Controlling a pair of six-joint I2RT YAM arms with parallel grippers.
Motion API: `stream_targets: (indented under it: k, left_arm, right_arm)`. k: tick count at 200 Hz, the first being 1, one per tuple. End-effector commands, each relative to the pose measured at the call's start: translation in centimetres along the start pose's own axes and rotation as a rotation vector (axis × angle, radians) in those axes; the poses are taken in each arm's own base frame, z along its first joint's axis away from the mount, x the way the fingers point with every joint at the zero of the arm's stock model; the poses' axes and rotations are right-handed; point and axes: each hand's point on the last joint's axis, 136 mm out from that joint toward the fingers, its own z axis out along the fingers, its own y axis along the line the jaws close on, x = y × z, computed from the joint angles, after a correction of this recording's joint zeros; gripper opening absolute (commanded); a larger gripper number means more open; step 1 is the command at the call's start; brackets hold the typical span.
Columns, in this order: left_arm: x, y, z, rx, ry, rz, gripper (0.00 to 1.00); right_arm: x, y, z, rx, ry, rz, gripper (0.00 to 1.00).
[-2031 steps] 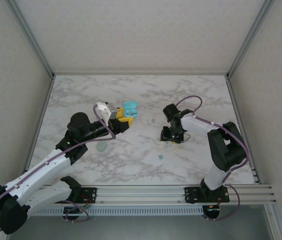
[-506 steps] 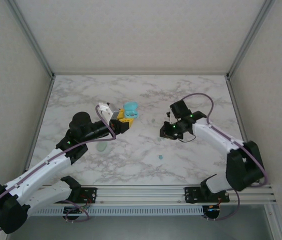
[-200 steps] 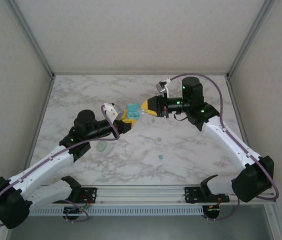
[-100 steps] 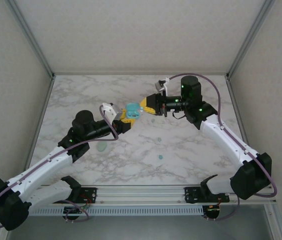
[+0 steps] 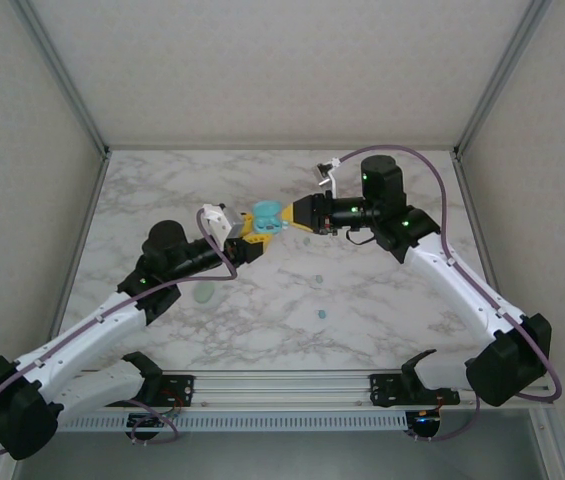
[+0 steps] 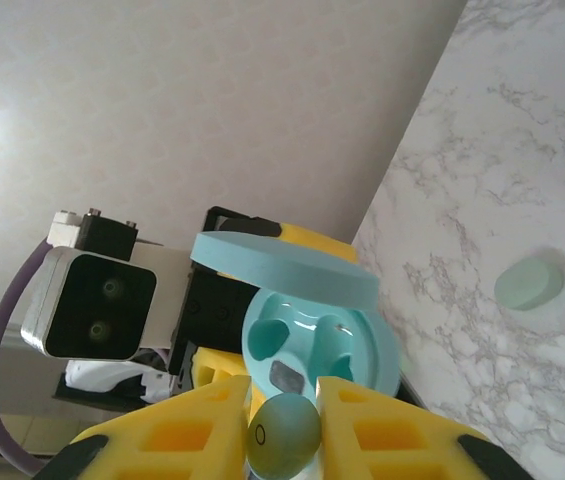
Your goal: Insert the wireless bluetooth earbuds into the charging case
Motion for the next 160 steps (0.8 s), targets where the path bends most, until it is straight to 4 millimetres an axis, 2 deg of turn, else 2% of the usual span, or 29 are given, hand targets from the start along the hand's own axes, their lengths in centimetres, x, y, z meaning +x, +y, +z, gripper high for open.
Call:
stream_targets:
  k: [1, 105, 160]
  left_arm:
    - [-1.6, -1.0, 0.3, 0.049, -0.047, 0.019, 0.19]
    - [-2.3, -1.7, 0.4, 0.074, -0.071, -0.009, 0.19]
    - [-2.4, -1.8, 0.4, 0.079, -0.077, -0.012, 0.19]
  right_arm:
    - [-0.2, 1.9, 0.0, -0.032, -0.025, -0.109, 0.23]
    - [-0.4, 0.7, -0.1, 0.060, -0.053, -0.136, 0.24]
    - [-0.6, 0.6, 0.0, 0.073, -0.068, -0.156, 0.23]
